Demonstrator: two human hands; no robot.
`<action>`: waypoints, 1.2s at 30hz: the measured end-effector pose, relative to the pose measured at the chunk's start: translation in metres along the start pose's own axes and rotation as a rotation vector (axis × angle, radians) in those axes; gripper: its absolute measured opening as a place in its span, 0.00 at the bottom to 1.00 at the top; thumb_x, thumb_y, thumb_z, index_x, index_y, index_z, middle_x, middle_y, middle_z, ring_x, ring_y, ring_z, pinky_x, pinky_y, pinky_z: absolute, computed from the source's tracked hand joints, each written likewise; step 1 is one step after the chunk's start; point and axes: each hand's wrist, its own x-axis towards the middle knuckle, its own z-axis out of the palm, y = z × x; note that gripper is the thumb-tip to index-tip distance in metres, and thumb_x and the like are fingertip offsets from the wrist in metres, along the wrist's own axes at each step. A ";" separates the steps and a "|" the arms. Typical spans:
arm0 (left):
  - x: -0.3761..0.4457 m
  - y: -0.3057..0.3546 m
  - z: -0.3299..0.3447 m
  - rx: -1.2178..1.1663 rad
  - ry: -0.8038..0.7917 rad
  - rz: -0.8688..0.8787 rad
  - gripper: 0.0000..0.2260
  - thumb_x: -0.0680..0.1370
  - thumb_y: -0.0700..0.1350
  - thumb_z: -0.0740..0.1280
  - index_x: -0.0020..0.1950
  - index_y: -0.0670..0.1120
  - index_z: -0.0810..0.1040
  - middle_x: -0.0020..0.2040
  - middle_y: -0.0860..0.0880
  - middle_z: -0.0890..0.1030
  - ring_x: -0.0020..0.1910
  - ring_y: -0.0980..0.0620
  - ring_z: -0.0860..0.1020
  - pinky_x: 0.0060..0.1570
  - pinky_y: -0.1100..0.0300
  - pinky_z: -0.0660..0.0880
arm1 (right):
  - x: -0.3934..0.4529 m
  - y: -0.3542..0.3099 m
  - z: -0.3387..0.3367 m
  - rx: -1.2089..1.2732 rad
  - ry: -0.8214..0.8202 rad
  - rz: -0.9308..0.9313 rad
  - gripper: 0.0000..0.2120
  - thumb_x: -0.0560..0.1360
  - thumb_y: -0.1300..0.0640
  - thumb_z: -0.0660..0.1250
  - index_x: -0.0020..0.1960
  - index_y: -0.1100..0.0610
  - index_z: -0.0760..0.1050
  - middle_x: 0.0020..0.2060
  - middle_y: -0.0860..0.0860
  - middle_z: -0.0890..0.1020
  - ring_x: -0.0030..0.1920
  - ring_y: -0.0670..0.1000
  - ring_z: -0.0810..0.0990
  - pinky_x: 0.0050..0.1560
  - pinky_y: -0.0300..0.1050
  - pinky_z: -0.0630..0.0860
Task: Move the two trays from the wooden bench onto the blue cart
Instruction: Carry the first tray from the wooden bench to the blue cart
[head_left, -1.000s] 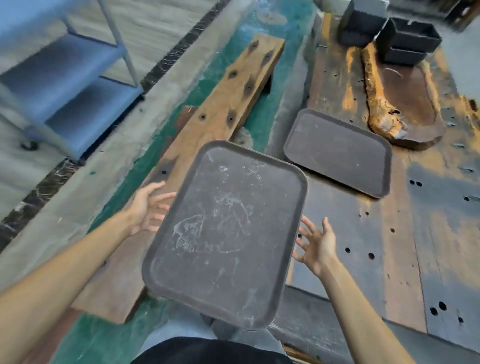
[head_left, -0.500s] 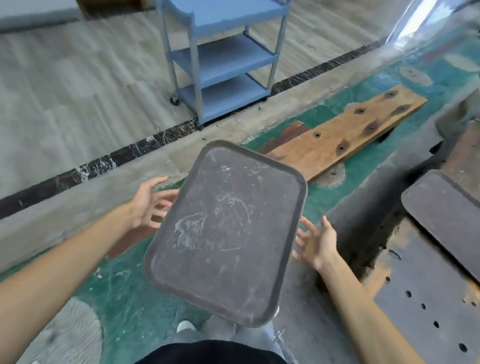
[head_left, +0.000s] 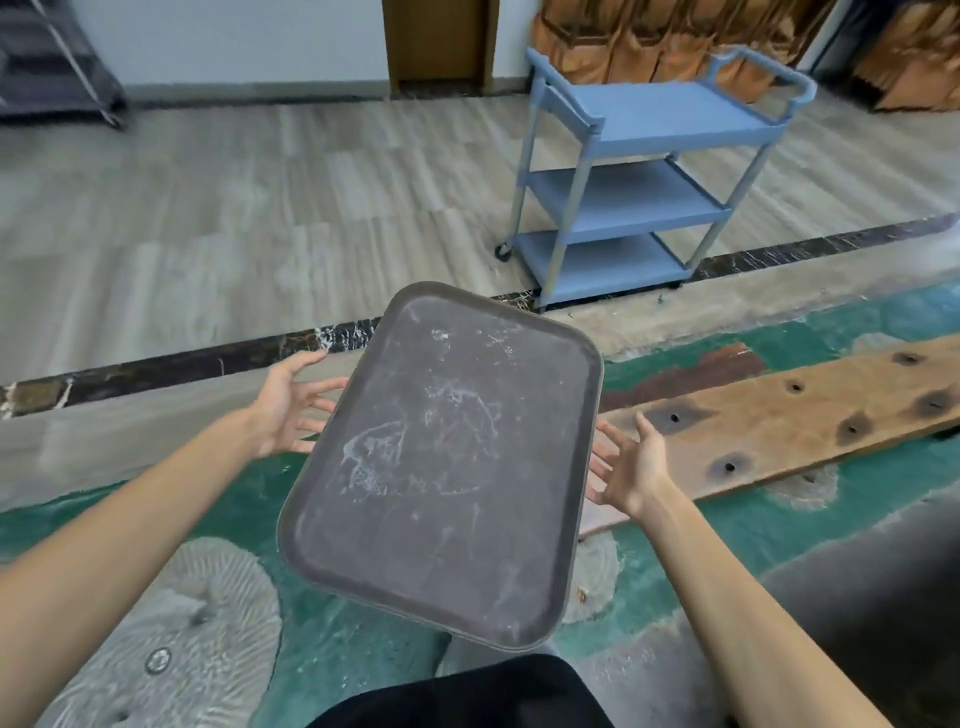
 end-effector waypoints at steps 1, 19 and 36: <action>0.004 0.004 -0.009 -0.011 0.012 0.006 0.31 0.69 0.71 0.60 0.63 0.53 0.81 0.44 0.48 0.73 0.35 0.49 0.73 0.39 0.56 0.68 | 0.008 -0.004 0.012 -0.015 -0.005 0.004 0.27 0.79 0.31 0.51 0.59 0.48 0.80 0.50 0.50 0.82 0.51 0.51 0.78 0.49 0.53 0.69; 0.211 0.167 -0.088 0.045 0.131 -0.092 0.31 0.72 0.71 0.56 0.62 0.53 0.82 0.44 0.48 0.74 0.40 0.47 0.73 0.42 0.54 0.69 | 0.210 -0.121 0.187 0.051 0.054 0.133 0.34 0.79 0.28 0.49 0.67 0.49 0.77 0.61 0.53 0.82 0.55 0.55 0.81 0.48 0.52 0.74; 0.426 0.328 -0.057 0.158 -0.063 -0.189 0.33 0.70 0.72 0.57 0.63 0.52 0.82 0.47 0.45 0.77 0.41 0.45 0.75 0.46 0.49 0.72 | 0.339 -0.239 0.216 0.116 0.295 0.097 0.31 0.80 0.31 0.50 0.65 0.49 0.78 0.63 0.55 0.79 0.63 0.56 0.77 0.59 0.58 0.71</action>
